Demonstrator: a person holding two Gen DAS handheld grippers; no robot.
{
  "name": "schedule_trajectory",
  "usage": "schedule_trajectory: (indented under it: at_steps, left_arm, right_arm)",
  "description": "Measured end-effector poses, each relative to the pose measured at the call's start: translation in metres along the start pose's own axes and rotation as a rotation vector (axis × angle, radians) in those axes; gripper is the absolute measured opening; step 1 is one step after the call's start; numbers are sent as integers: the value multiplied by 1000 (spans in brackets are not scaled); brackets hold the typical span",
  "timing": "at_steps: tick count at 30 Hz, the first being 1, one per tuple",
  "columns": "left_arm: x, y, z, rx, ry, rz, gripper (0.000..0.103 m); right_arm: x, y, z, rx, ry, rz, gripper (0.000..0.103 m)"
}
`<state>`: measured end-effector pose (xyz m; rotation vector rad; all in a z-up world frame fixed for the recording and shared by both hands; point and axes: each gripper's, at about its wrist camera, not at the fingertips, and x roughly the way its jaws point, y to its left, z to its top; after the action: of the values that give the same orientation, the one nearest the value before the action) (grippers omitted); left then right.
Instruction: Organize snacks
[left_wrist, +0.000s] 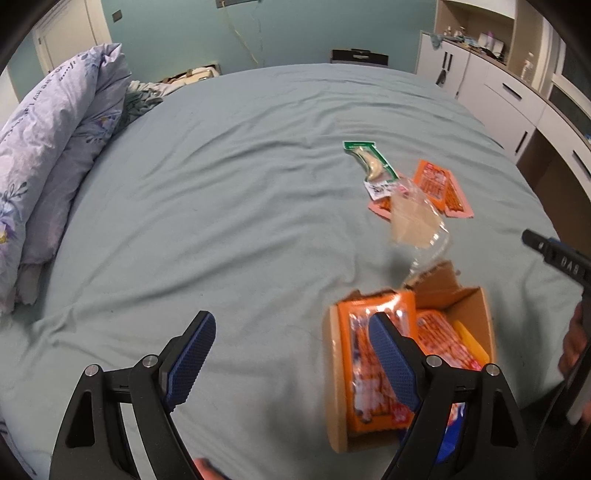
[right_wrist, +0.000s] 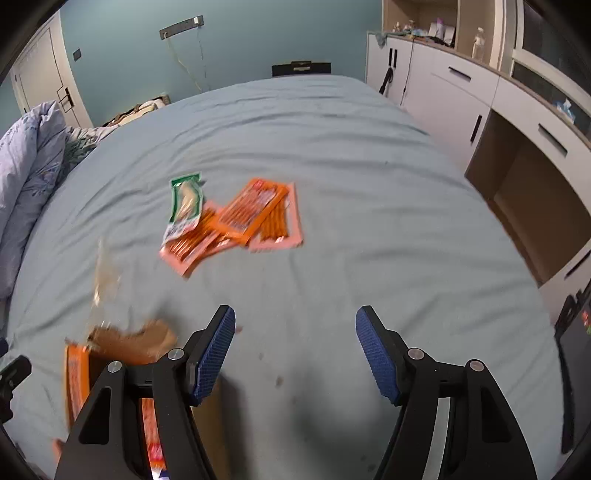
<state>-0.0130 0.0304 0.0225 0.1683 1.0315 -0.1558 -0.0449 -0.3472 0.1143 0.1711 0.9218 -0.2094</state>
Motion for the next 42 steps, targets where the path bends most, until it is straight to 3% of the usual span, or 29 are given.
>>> schedule_trajectory:
  at_steps: [3,8,9,12,20,26,31,36,38,39,42]
  left_arm:
    - [7,6,8,-7,1,12,86]
    - [20,22,23,-38,8,28,86]
    - [22,24,24,-45,10,27,86]
    - [30,33,27,-71,29,22,86]
    - [50,43,34,-96,74,6,86]
    - [67,44,36,-104,114,4,86]
    - [80,43,39,-106,136,31,86]
    - [89,31,64,-51,111,61,86]
    - [92,22,84,-16,103,42,86]
    - [94,17,94,-5,99,21,86]
    - [110,-9,139,12,103,-66,86]
  right_arm:
    - [15,-8,14,32,1,38,67]
    - [66,-22,30,122,148,281,67]
    - [74,-23,33,131,166,291,67]
    - [98,-20,44,131,188,256,67]
    - [144,13,81,44,149,130,67]
    - [201,48,91,42,223,128,67]
    - [219,80,101,-7,198,111,84]
    - [232,98,103,-65,194,80,84]
    - [232,101,100,-91,178,53,72]
    - [232,99,100,-99,168,34,57]
    - [227,87,101,-49,162,87,43]
